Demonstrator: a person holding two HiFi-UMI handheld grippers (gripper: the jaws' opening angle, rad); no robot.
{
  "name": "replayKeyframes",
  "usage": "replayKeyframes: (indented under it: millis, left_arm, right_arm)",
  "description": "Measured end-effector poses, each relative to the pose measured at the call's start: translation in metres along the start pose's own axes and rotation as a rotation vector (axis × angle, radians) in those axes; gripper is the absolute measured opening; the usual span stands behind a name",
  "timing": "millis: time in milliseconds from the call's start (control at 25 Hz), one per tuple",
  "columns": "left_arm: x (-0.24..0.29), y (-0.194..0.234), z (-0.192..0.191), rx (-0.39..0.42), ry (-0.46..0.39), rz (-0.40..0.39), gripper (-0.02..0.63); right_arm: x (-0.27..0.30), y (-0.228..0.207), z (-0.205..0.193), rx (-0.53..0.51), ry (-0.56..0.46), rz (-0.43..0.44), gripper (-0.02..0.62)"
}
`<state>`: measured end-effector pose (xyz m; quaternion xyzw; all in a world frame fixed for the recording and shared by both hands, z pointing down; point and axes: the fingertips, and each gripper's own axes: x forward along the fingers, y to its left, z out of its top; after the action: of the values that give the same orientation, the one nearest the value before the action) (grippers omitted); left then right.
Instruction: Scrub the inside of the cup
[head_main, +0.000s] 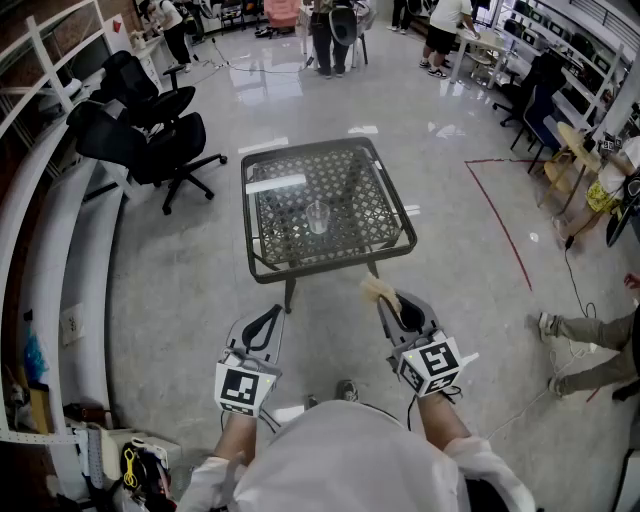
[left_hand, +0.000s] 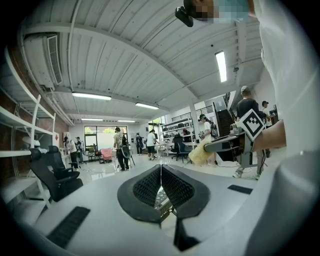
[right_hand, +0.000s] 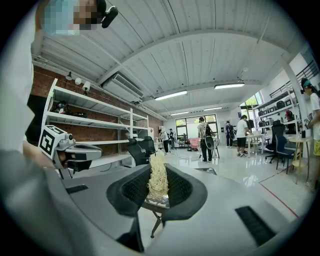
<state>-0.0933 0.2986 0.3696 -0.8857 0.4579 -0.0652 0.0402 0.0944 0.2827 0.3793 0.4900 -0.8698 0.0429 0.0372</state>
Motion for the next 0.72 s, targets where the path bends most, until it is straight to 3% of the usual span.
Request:
replayKeyframes:
  millis: [720]
  left_arm:
    - [-0.026,0.011,-0.026,-0.023,0.034,-0.048,0.034]
  right_arm:
    - [-0.008,0.023,0.0,0.068,-0.044,-0.06,0.086]
